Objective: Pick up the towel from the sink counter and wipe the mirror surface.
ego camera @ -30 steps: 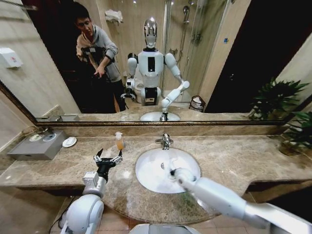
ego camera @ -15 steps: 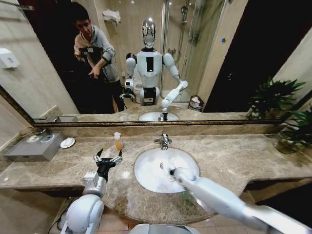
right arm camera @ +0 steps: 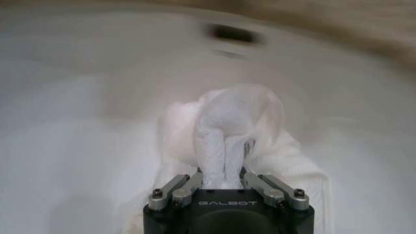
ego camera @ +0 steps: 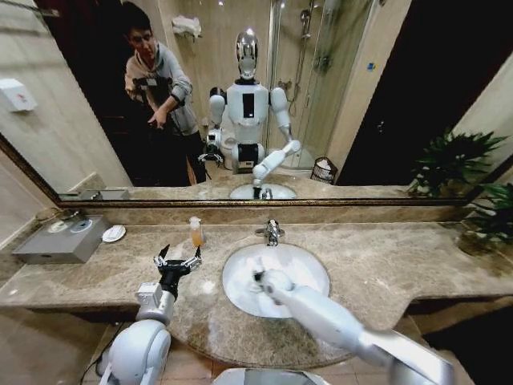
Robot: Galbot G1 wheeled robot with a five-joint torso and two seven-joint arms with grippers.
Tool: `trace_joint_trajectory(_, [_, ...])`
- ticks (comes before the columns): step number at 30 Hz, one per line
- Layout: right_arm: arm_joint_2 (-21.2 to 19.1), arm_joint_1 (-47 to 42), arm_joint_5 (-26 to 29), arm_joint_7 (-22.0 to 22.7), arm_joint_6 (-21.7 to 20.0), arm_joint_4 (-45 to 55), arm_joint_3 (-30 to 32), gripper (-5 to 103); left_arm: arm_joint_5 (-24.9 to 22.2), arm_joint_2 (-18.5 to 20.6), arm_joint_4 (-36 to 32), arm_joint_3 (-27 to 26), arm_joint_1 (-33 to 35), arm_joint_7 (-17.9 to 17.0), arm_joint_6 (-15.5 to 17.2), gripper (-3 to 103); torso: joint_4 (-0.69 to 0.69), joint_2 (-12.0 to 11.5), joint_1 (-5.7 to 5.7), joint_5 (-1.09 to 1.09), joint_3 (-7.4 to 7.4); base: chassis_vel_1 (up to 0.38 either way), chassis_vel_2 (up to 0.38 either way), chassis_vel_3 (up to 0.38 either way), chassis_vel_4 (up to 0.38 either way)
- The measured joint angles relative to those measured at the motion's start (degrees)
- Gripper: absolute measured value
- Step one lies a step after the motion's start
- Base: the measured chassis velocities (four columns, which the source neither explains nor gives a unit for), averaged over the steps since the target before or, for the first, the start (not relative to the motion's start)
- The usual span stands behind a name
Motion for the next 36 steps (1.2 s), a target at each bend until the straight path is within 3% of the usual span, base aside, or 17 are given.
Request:
trace_joint_trajectory(4, [-2.83,-0.12,-0.44,-0.50,-0.17,0.96,0.33,16,0.00,0.00,0.00,0.00,0.01,0.00,0.00,100,0.01,0.00,0.00,-0.01,0.00,0.000,0.000,0.000,0.000])
trace_joint_trajectory(7, [-12.08,-0.69,-3.03,-3.38,-0.46,4.63,1.65,16,0.00,0.00,0.00,0.00,0.00,0.00,0.00,100,0.06,0.01,-0.02,0.02,-0.01,0.000,0.000,0.000,0.000])
trace_joint_trajectory(9, [-12.54,-0.96,-3.40,-3.74,-0.53,4.80,1.70,16,0.00,0.00,0.00,0.00,0.00,0.00,0.00,100,0.08,0.02,-0.02,0.03,-0.02,0.000,0.000,0.000,0.000])
trace_joint_trajectory(11, [-10.51,-1.83,-4.17,-3.23,-0.75,4.31,1.59,16,0.00,0.00,0.00,-0.02,0.01,-0.02,0.00,100,-0.01,0.02,-0.02,-0.11,-0.02,0.000,0.000,0.000,0.000])
trace_joint_trajectory(13, [-9.27,-2.00,-4.17,-2.99,-0.84,4.23,1.03,16,0.00,0.00,0.00,0.00,0.00,0.00,0.00,100,-0.05,0.02,-0.02,-0.05,-0.02,0.000,0.000,0.000,0.000])
trace_joint_trajectory(17, [-2.88,-1.90,-3.36,-1.63,-0.98,3.80,-1.44,16,0.00,0.00,0.00,0.00,0.01,0.00,0.00,100,0.01,0.00,0.01,-0.02,0.00,0.000,0.000,0.000,0.000])
trace_joint_trajectory(18, [-2.88,-1.90,-3.36,-1.63,-0.98,3.80,-1.44,16,0.00,0.00,0.00,0.00,0.01,0.00,0.00,100,0.01,0.00,0.01,-0.02,0.00,0.000,0.000,0.000,0.000])
trace_joint_trajectory(21, [3.13,-0.08,-0.05,0.45,-0.53,3.60,-3.23,16,0.00,0.00,0.00,0.00,0.00,0.00,0.00,100,0.04,0.00,0.01,-0.04,0.00,0.000,0.000,0.000,0.000])
trace_joint_trajectory(26, [7.68,2.34,3.41,2.65,-0.36,1.83,-4.11,16,0.00,0.01,0.00,0.00,0.01,0.00,0.00,100,0.06,0.00,0.00,-0.04,0.00,0.000,0.000,0.000,0.000])
trace_joint_trajectory(30, [5.84,1.74,3.46,3.34,-0.69,2.26,-4.49,16,0.00,0.01,0.00,0.00,0.00,0.00,0.00,100,0.04,0.00,0.01,-0.02,0.00,0.000,0.000,0.000,0.000])
trace_joint_trajectory(32, [1.32,-0.40,3.32,3.42,-1.07,4.26,-3.13,16,0.00,0.00,0.00,-0.01,0.01,-0.01,0.00,100,0.02,0.00,0.00,-0.01,0.00,0.000,0.000,0.000,0.000])
trace_joint_trajectory(35, [-0.63,-1.35,3.19,3.39,-1.19,5.03,-2.28,16,0.00,0.01,0.00,-0.01,0.01,0.00,0.00,100,0.01,0.00,0.00,-0.02,0.00,0.000,0.000,0.000,0.000])
trace_joint_trajectory(36, [-4.84,-3.33,2.40,2.91,-1.22,6.52,-0.40,16,0.00,0.01,0.00,-0.01,0.01,-0.02,0.00,100,0.00,0.00,0.00,-0.01,-0.01,0.000,0.000,0.000,0.000])
